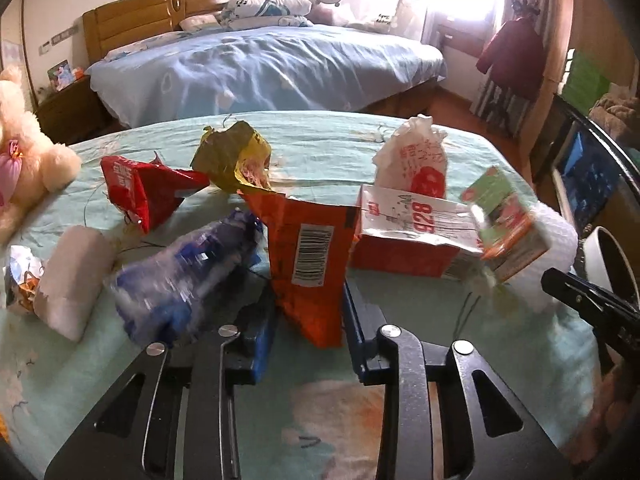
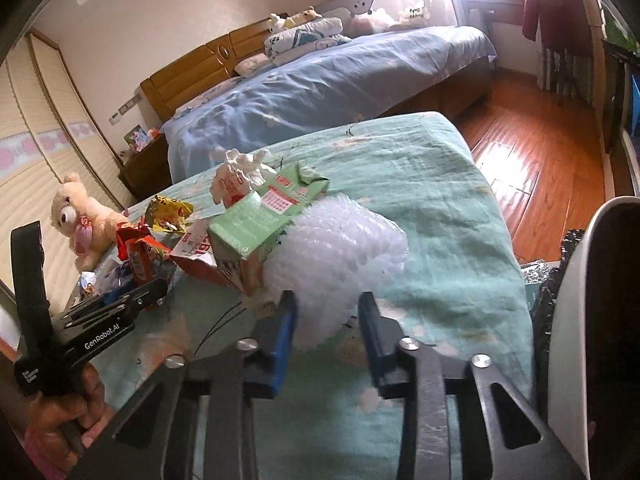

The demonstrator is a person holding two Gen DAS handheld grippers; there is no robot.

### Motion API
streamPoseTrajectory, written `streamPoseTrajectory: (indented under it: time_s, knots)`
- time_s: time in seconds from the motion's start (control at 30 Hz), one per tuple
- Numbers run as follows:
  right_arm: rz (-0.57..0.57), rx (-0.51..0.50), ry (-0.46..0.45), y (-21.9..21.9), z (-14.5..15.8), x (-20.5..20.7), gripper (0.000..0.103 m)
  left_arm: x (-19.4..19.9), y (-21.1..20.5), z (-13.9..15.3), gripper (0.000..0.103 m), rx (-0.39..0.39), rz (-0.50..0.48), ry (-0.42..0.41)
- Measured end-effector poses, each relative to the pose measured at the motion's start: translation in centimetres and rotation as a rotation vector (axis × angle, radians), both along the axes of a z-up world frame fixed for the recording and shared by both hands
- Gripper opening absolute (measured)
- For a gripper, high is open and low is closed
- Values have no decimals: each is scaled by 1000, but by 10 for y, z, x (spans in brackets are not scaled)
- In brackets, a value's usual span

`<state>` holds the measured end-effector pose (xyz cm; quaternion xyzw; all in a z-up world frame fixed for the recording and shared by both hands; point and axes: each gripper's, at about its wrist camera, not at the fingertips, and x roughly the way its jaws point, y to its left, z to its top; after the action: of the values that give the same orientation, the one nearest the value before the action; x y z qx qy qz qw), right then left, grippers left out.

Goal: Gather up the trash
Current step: 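Grasp the white foam net with the right tool while the left tool grasps the orange snack bag, then carry both items over the bin and open both tools to drop them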

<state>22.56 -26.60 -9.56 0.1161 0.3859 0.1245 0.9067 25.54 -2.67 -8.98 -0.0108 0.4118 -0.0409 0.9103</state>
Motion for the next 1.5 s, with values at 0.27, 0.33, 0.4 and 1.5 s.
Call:
streamPoseTrajectory:
  time_s: [0.27, 0.33, 0.4, 1.5]
  knots:
    - [-4, 32, -24, -8, 11, -27, 25, -40, -11, 16, 26, -42, -86, -29]
    - [-6, 40, -27, -11, 13, -34, 25, -48, -16, 19, 26, -50, -108, -33]
    - [-14, 51, -30, -15, 15, -43, 25, -57, -24, 21, 26, -50, -131, -35]
    - [-179, 70, -75, -96, 35, -137, 25, -108, -143, 41, 26, -64, -430, -52]
